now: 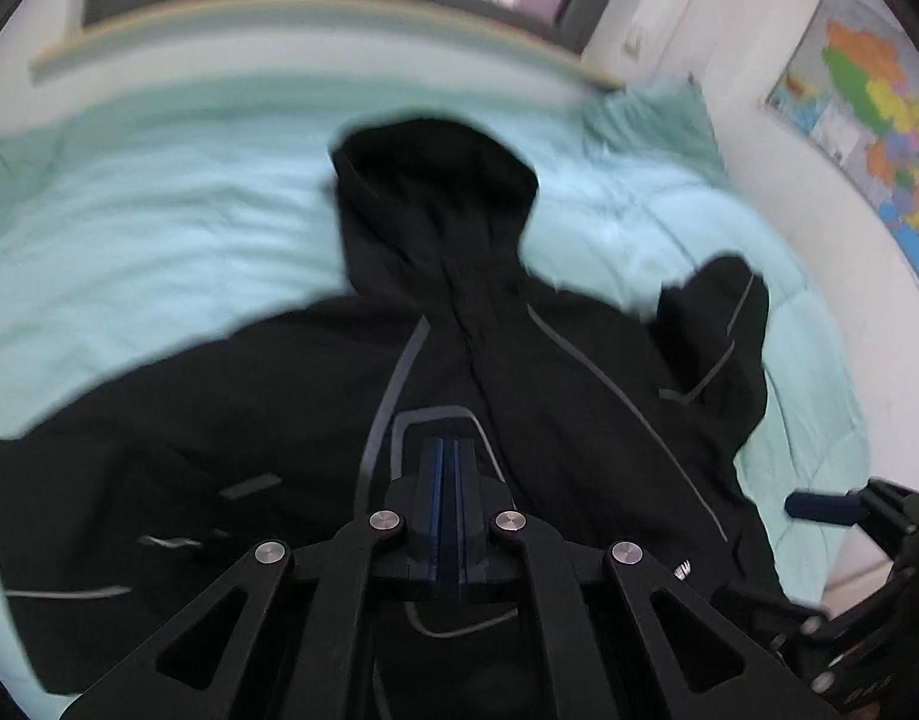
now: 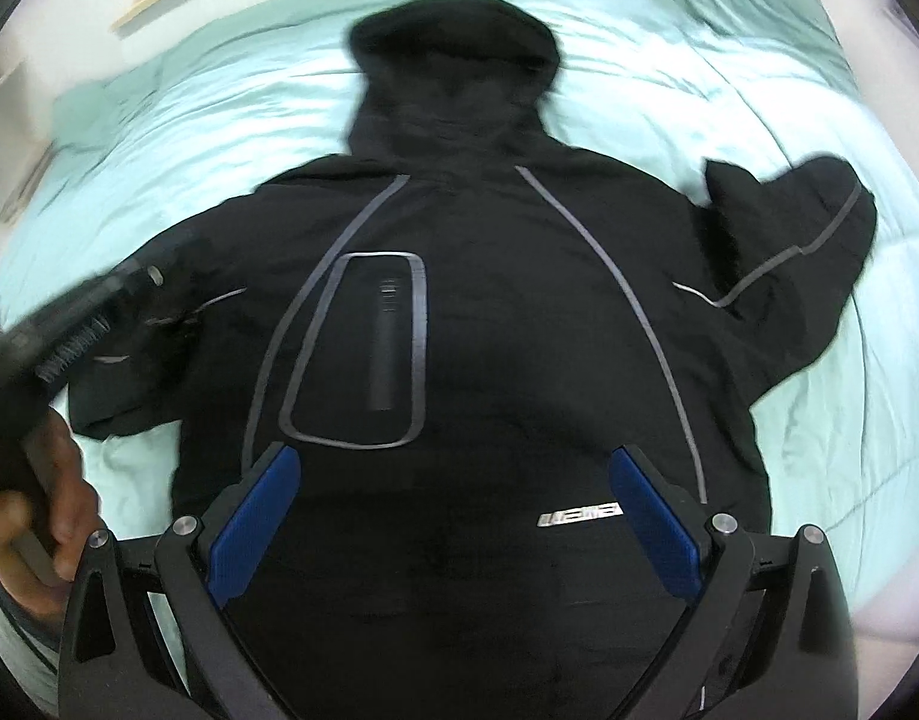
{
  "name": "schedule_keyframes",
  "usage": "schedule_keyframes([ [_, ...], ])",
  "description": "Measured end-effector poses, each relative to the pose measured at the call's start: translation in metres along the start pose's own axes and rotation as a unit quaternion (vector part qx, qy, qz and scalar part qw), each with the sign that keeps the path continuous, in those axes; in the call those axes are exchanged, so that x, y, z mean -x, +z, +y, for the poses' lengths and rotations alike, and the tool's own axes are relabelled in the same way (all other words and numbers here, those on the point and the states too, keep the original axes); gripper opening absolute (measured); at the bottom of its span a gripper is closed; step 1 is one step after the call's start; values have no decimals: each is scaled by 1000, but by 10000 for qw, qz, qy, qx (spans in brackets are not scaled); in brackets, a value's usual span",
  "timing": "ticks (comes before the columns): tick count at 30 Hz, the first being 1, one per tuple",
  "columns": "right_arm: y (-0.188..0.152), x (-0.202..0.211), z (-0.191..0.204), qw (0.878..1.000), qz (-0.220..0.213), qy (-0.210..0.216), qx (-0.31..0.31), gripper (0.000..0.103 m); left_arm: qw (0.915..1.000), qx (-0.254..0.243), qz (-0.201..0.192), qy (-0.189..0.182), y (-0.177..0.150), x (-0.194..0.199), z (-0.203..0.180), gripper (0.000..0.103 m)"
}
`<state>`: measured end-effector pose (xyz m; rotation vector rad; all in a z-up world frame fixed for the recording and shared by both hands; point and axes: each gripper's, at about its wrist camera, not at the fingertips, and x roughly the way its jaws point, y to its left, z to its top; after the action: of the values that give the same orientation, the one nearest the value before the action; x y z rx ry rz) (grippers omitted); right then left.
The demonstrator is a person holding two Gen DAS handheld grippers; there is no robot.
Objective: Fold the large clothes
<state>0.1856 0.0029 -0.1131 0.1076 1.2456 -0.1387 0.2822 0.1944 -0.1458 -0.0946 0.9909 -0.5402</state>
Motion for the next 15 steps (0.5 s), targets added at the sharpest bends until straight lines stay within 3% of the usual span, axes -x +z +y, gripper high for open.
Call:
schedule_keyframes([
  [3, 7, -14, -8, 9999, 72, 94, 62, 103, 9987, 433, 251, 104, -14, -1, 16, 6],
  [4, 9, -19, -6, 9998, 97, 140, 118, 103, 9981, 520, 250, 233, -19, 6, 28, 12],
  [6, 14, -30, 8, 9991, 131, 288, 298, 103, 9959, 688, 230, 534, -29, 22, 45, 33],
  [7, 14, -35, 16, 9985, 118, 379, 377, 103, 9938, 814, 205, 730, -34, 34, 58, 54],
  [8, 15, -40, 28, 9974, 90, 516, 498, 103, 9913, 959, 112, 898, -40, 48, 73, 67],
  [15, 38, -66, 135, 9793, -37, 1567, 1284, 103, 9716, 1793, -195, 1530, -69, 105, 157, 69],
])
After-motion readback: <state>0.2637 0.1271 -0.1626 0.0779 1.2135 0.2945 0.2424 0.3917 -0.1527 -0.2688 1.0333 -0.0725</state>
